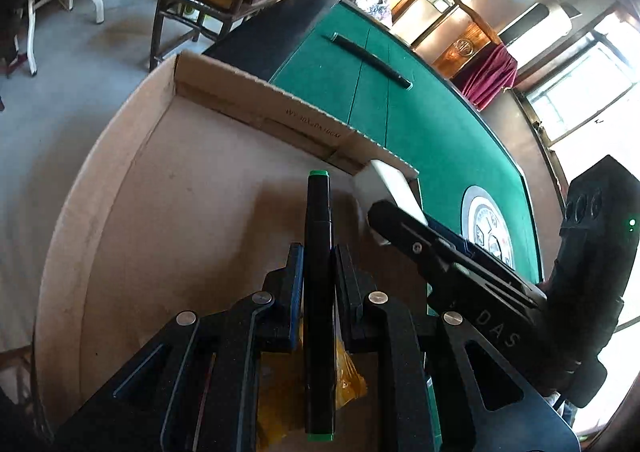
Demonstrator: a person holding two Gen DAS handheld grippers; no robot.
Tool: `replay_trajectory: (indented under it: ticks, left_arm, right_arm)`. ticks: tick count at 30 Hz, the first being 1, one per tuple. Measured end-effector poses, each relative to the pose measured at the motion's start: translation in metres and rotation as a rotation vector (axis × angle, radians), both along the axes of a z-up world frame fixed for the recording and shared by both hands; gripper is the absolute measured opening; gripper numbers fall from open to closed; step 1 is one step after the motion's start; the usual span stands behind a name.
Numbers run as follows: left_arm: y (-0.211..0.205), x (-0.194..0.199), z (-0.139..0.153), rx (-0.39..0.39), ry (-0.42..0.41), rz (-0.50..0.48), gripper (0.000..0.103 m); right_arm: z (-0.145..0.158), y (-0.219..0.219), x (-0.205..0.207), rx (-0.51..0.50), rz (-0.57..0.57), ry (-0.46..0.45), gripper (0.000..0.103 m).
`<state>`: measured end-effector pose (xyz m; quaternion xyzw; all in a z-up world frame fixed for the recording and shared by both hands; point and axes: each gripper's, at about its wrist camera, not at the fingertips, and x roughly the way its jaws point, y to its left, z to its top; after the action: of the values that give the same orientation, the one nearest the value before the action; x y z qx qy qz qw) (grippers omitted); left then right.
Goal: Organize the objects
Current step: 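Open the left tool to drop the marker while the right tool drops the charger in the tray, then move both tools back toward the pile of items on the table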
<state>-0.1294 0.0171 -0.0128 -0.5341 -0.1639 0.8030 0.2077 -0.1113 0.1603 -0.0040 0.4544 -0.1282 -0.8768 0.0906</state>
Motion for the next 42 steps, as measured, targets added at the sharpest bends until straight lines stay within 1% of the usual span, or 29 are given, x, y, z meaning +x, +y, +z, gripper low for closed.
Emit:
replay_trajectory:
  ticks: [6,12,13,15,16,17,23,28,31,34,35,36,37,38,39,41,42]
  left_arm:
    - [-0.005,-0.002,-0.006,0.008,-0.015,0.024,0.014]
    - [-0.015,0.003,0.000,0.023,-0.003,0.033,0.014]
    - [-0.016,0.004,0.001,0.022,-0.002,0.032,0.016]
    - [-0.018,0.008,0.004,0.020,0.004,0.031,0.023]
    - [-0.020,0.009,0.005,0.020,0.006,0.031,0.029]
    - [-0.022,0.012,0.007,0.021,0.011,0.031,0.031]
    - [-0.019,0.036,0.018,0.017,0.060,-0.006,0.031]
    - [-0.003,0.060,0.031,-0.016,0.121,-0.066,0.031]
    - [0.016,0.076,0.040,-0.042,0.164,-0.126,0.031]
    - [0.043,0.092,0.046,-0.084,0.206,-0.227,0.031]
    - [0.054,0.098,0.046,-0.105,0.214,-0.263,0.031]
    - [0.068,0.104,0.045,-0.124,0.218,-0.311,0.031]
    - [0.079,0.108,0.041,-0.135,0.215,-0.351,0.035]
    - [0.091,0.111,0.036,-0.151,0.207,-0.389,0.036]
    - [0.100,0.113,0.031,-0.176,0.204,-0.403,0.036]
    - [0.112,0.114,0.021,-0.213,0.196,-0.412,0.036]
    - [0.120,0.112,0.014,-0.222,0.177,-0.421,0.036]
  right_arm:
    - [0.000,-0.005,-0.003,0.019,0.003,-0.001,0.044]
    - [0.002,-0.008,0.001,-0.025,0.023,-0.030,0.047]
    - [0.002,-0.008,0.003,-0.031,0.024,-0.028,0.047]
    - [0.006,-0.008,0.007,-0.037,0.030,-0.019,0.047]
    - [0.009,-0.007,0.011,-0.044,0.031,-0.016,0.047]
    - [0.011,-0.006,0.014,-0.050,0.030,-0.012,0.047]
    - [0.031,0.013,0.059,-0.104,0.048,0.046,0.047]
    - [0.039,0.045,0.107,-0.137,0.058,0.081,0.047]
    - [0.046,0.073,0.140,-0.145,0.056,0.109,0.047]
    - [0.051,0.102,0.171,-0.148,0.037,0.145,0.048]
    - [0.052,0.114,0.182,-0.145,0.025,0.158,0.050]
    - [0.053,0.124,0.191,-0.143,0.017,0.169,0.051]
    - [0.054,0.134,0.201,-0.140,0.004,0.184,0.051]
    - [0.054,0.146,0.211,-0.136,-0.015,0.199,0.052]
    - [0.054,0.156,0.220,-0.131,-0.034,0.212,0.053]
    - [0.054,0.178,0.236,-0.121,-0.077,0.238,0.058]
    - [0.052,0.191,0.243,-0.115,-0.101,0.247,0.059]
